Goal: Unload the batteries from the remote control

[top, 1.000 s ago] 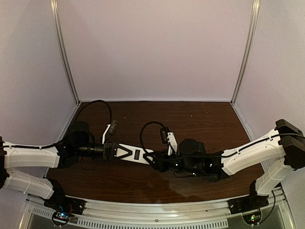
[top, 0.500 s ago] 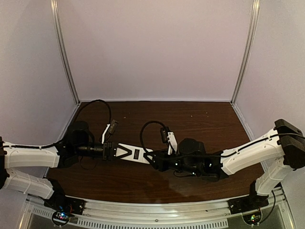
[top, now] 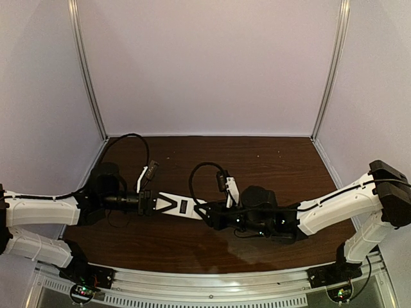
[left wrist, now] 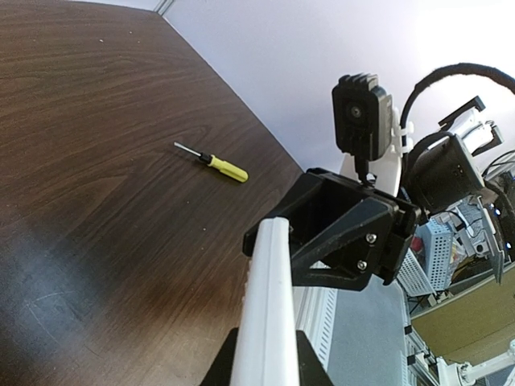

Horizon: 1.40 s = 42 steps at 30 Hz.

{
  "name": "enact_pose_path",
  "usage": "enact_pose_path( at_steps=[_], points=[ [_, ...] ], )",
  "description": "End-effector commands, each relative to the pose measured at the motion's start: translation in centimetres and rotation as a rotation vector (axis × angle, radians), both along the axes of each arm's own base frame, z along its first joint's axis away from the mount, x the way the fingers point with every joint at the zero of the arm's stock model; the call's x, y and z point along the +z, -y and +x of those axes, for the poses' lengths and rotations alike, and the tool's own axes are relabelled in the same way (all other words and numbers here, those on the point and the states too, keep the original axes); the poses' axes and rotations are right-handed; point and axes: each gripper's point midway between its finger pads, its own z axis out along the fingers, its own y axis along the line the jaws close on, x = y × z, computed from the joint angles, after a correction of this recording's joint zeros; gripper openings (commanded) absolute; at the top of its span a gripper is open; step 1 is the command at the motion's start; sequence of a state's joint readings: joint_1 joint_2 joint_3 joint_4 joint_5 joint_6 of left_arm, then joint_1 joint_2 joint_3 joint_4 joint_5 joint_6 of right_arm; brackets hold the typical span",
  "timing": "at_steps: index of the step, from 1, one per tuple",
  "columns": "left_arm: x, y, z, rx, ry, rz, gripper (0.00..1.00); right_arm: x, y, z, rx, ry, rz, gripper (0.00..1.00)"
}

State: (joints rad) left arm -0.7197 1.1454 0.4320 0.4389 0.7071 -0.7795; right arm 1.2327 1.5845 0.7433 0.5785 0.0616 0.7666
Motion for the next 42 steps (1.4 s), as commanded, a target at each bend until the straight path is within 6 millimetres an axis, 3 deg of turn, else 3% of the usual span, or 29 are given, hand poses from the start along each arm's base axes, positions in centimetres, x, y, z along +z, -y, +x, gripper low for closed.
enact_pose_path(
  at_steps=[1,11,22,42],
  points=[
    [0.9,0.2,0.1,0.005,0.022,-0.028,0.0,-1.8,0.0,-0.2,0.015,0.019,-0.057,0.32],
    [1.0,0.1,0.2,0.015,0.03,-0.022,0.0,-1.9,0.3,-0.4,0.021,0.018,-0.069,0.42],
    [1.0,0.1,0.3,0.019,0.032,-0.018,0.0,-2.4,0.5,0.2,-0.012,0.025,-0.104,0.43],
    [0.8,-0.1,0.6,0.036,0.034,-0.004,0.0,-2.7,1.0,0.6,-0.034,0.034,-0.133,0.23]
  ],
)
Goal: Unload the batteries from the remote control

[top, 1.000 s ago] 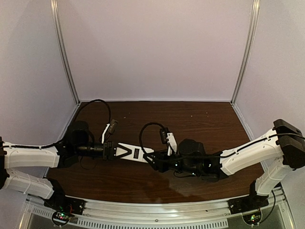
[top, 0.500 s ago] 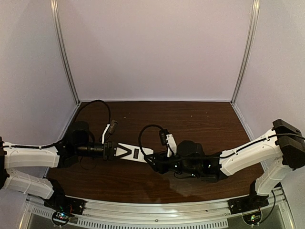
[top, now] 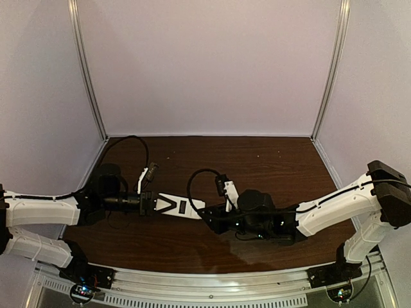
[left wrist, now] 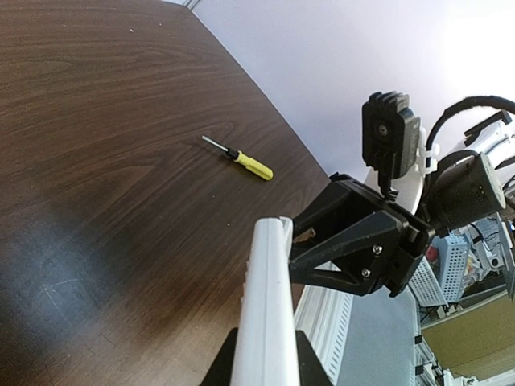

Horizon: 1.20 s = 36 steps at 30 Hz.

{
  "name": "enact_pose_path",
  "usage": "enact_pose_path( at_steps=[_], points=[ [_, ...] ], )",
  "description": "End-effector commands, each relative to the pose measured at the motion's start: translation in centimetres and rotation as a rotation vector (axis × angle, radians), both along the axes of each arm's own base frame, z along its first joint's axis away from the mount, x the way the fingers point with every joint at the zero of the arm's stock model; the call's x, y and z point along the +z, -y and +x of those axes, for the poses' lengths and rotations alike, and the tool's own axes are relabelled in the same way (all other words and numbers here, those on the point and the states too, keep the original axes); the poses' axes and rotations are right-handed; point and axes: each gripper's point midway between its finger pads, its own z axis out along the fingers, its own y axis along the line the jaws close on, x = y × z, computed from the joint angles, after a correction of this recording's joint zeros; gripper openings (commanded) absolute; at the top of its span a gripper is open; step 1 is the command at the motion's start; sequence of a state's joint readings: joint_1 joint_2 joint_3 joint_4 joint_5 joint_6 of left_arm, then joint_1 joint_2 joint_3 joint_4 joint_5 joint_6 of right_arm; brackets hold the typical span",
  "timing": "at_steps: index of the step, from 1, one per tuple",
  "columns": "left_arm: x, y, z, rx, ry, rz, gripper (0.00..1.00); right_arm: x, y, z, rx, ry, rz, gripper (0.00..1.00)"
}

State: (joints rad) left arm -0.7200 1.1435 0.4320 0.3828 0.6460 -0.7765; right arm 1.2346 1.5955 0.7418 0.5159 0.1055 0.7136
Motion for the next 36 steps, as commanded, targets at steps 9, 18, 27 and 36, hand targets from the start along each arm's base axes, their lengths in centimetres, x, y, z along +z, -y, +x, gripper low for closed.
enact_pose_path(
  at_steps=[9,18,27,36],
  points=[
    [1.9,0.3,0.0,-0.014,0.063,-0.048,0.0,-0.9,0.4,0.0,-0.007,0.002,-0.031,0.14],
    [1.9,0.2,0.1,-0.007,0.066,-0.042,0.0,-0.9,-0.1,-0.4,0.026,-0.001,-0.024,0.09],
    [1.8,-0.1,0.5,0.017,0.07,-0.031,0.0,-1.0,-0.7,-0.9,0.067,-0.004,-0.023,0.0],
    [1.8,-0.9,1.0,0.063,0.08,-0.013,0.0,-0.7,-0.7,-1.0,0.076,-0.001,-0.015,0.0]
  ],
)
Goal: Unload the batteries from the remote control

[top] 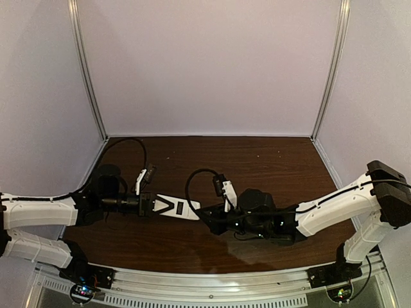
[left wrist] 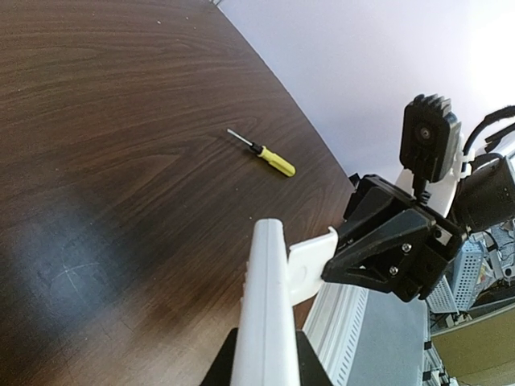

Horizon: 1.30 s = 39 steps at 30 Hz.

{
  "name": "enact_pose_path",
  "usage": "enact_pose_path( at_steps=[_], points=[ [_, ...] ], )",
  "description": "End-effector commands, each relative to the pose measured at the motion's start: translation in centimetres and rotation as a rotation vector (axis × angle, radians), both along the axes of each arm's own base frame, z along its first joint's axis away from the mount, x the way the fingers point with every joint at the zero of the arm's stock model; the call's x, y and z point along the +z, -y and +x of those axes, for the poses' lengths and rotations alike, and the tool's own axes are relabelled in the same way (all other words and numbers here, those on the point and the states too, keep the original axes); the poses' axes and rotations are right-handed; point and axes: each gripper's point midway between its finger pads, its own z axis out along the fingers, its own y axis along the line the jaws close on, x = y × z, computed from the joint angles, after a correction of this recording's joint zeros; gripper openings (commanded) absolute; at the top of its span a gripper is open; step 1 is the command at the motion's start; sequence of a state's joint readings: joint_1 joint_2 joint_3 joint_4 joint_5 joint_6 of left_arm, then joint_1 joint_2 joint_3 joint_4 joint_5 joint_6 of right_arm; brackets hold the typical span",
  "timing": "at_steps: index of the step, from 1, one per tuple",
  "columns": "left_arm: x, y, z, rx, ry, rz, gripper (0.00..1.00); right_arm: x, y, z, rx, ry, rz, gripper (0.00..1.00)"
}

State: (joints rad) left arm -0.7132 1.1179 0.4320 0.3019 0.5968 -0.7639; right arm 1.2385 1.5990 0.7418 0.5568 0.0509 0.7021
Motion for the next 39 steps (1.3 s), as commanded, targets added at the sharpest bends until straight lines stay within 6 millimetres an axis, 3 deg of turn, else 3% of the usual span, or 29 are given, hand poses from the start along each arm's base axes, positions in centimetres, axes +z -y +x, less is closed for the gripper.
enact_pose_path(
  at_steps=[1,12,25,32,35,39],
  points=[
    [2.8,-0.2,0.7,0.021,0.101,-0.058,0.0,-1.4,0.1,-0.2,0.017,-0.005,-0.05,0.0],
    [3.1,-1.6,1.6,0.105,0.129,-0.027,0.0,-0.7,0.4,0.0,0.008,0.006,-0.045,0.0],
    [3.0,-2.9,2.5,0.193,0.155,0.017,0.0,-1.4,1.6,0.6,-0.046,0.017,-0.089,0.0],
    [2.9,-3.0,2.6,0.202,0.156,0.023,0.0,-3.1,3.3,2.1,-0.156,0.028,-0.198,0.0],
    [3.0,-2.9,2.7,0.201,0.158,0.022,0.0,-4.6,4.8,3.4,-0.253,0.033,-0.297,0.0],
    [2.9,-2.9,2.7,0.199,0.157,0.022,0.0,-6.3,5.4,4.3,-0.288,0.024,-0.371,0.0]
  ],
)
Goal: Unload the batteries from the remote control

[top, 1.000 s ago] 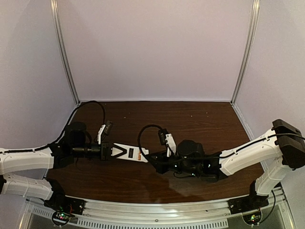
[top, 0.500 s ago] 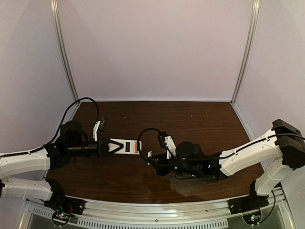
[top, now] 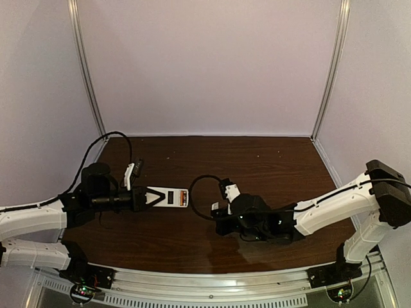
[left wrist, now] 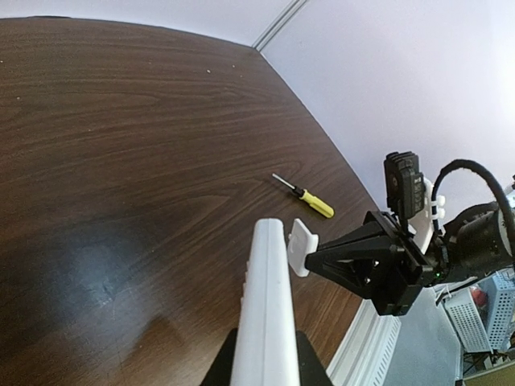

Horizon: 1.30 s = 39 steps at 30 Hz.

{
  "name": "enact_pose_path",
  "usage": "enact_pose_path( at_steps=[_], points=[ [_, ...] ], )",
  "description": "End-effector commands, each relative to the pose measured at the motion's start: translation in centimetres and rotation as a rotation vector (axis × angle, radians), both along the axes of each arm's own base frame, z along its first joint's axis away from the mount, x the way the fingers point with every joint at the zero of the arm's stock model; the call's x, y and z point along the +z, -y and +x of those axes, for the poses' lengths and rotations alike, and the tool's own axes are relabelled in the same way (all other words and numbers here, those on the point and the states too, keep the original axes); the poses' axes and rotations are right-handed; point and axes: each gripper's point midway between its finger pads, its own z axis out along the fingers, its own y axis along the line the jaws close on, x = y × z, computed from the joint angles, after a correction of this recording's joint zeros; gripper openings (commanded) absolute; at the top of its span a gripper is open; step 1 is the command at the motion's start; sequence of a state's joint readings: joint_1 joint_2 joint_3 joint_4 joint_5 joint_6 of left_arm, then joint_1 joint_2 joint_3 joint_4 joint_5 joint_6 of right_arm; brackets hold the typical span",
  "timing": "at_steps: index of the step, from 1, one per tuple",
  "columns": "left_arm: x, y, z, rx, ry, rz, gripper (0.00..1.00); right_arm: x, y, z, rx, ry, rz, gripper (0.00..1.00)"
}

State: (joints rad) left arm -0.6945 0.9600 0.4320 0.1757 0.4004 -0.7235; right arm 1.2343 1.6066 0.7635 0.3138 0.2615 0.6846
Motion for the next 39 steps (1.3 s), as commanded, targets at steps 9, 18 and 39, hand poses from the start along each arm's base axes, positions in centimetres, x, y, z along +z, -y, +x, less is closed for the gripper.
enact_pose_path(
  at_steps=[9,18,39],
  points=[
    [1.1,0.0,0.5,0.005,0.052,-0.017,0.0,-4.1,2.6,3.4,-0.142,-0.023,-0.174,0.01],
    [1.0,0.1,0.4,-0.004,0.048,-0.019,0.0,-5.5,3.3,4.1,-0.147,-0.057,-0.196,0.18],
    [2.6,1.5,-1.5,-0.137,0.07,-0.122,0.0,1.4,0.5,-0.7,0.219,0.01,0.076,0.68]
  ],
)
